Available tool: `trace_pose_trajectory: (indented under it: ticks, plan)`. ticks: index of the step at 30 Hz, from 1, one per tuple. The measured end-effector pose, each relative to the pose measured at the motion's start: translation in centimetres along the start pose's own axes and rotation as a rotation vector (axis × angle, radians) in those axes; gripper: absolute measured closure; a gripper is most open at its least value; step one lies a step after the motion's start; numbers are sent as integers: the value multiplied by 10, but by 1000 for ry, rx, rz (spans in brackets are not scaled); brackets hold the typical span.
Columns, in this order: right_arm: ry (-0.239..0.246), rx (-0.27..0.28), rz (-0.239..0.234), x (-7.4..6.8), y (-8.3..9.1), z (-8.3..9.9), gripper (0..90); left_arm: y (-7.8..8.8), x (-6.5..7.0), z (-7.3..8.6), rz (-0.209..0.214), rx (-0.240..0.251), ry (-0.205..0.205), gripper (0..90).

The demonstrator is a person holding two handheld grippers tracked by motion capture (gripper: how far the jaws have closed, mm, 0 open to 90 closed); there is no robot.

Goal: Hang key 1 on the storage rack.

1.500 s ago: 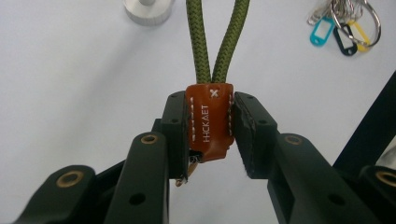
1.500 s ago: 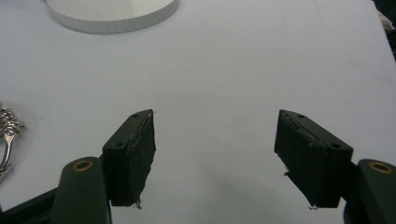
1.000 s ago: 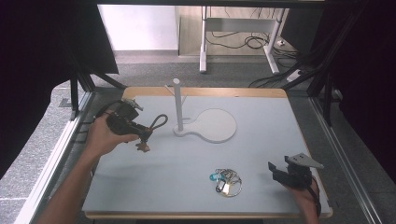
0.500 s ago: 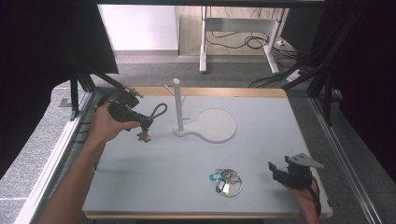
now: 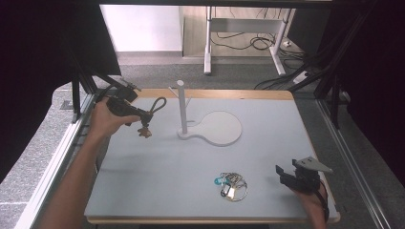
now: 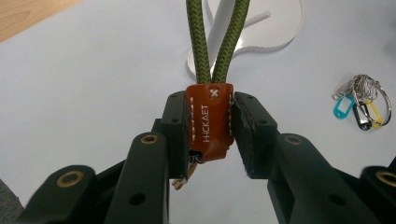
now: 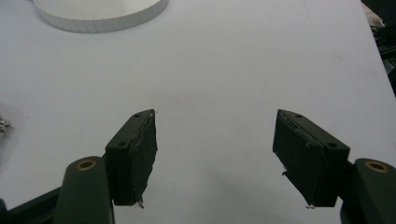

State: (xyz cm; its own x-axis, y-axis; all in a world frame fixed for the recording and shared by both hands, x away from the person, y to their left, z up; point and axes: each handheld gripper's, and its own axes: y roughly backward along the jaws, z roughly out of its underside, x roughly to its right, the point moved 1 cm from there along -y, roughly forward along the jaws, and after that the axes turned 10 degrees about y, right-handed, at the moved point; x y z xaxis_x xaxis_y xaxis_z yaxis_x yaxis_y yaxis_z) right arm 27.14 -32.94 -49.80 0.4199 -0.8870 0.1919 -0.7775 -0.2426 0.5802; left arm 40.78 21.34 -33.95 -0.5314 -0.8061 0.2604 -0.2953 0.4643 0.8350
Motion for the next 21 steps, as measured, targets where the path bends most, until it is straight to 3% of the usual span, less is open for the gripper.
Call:
trace_pose_trajectory:
  ticks: [8,13,21]
  plan:
    - [12,-11,-8,-2,-2,0,300,4,-2,-10,34,39,19,673]
    - [20,12,12,-3,0,-2,307,7,0,-17,23,52,17,673]
    - [9,6,24,-1,2,-1,307,9,-2,-27,20,64,35,673]
